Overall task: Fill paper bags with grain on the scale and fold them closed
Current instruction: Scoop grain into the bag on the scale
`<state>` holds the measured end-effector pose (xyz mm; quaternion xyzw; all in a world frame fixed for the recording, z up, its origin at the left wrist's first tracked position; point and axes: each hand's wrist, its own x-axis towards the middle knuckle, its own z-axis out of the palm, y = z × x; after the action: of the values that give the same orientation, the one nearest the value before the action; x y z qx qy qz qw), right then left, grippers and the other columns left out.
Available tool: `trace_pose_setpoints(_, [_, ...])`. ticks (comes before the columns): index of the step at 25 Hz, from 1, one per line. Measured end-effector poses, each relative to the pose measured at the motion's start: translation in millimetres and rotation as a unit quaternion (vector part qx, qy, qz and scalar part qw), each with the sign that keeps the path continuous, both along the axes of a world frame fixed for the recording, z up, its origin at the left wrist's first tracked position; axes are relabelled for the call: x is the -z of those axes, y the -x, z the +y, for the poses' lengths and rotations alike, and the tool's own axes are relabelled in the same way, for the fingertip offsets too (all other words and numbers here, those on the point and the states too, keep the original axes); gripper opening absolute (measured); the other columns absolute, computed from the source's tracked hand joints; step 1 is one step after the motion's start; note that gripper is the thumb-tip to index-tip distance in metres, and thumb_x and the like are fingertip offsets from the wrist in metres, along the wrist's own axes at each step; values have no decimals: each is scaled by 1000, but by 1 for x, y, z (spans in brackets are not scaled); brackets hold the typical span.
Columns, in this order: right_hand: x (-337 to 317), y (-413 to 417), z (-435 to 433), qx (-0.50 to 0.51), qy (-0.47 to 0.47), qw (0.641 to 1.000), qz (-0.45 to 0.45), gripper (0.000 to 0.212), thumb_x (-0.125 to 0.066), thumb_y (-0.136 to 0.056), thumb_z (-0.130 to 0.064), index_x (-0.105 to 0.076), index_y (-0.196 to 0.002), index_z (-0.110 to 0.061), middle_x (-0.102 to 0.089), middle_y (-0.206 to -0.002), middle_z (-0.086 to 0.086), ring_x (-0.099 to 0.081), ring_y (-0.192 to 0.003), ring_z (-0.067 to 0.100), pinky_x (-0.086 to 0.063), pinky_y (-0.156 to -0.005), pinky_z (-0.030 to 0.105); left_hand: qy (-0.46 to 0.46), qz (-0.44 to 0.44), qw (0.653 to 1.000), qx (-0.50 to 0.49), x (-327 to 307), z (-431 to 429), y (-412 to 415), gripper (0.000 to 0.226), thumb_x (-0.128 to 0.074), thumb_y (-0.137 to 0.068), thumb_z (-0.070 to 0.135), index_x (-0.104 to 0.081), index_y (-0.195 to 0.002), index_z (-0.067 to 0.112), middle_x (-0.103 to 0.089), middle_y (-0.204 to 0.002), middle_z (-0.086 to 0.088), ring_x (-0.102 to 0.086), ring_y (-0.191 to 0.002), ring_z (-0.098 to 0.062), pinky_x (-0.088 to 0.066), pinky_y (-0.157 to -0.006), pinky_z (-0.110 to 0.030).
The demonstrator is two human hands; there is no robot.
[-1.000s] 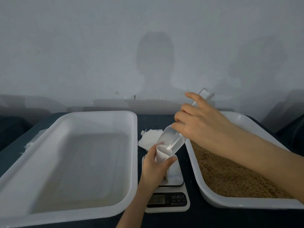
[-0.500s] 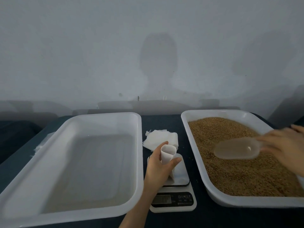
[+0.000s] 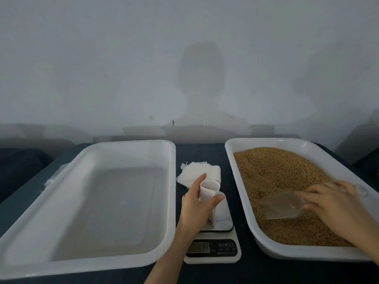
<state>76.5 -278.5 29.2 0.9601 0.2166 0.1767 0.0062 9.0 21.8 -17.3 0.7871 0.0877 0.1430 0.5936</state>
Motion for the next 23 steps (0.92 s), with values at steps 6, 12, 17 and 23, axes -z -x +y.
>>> trace_pose_setpoints(6, [0,0,4,29,-39,993,104,33,-73,-76,-31,-67,-107,-41,-65,-101,-20,-56,-102,11,-25,-100,43,2,-8,1000,-3,0,-1,0,74,-74,-76,44,-33,-137,45,-46,-140,11,-43,-130,-12,-40,-108,-39])
trace_pose_setpoints(12, [-3,5,-10,43,-206,958,194,32,-71,-78,-26,-62,-101,-46,-64,-95,-16,-54,-84,2,-46,-83,36,-2,-5,1000,-1,-3,0,1,73,-74,-78,41,-31,-136,46,-45,-142,11,-43,-130,-12,-40,-109,-39])
trace_pose_setpoints(17, [-2,1,-25,87,-248,932,249,33,-70,-75,-36,-62,-87,-66,-63,-87,-26,-57,-85,3,-45,-78,34,6,1,1000,-1,-1,2,1,72,-75,-79,39,-31,-136,46,-47,-140,9,-44,-130,-14,-40,-108,-41])
trace_pose_setpoints(23, [41,-41,-69,83,-260,931,240,46,-53,-53,-73,-58,-98,-67,-66,-103,-22,-61,-96,11,-47,-91,53,15,9,1000,3,2,-1,1,72,-75,-80,36,-34,-139,39,-45,-143,7,-41,-133,-12,-38,-110,-41])
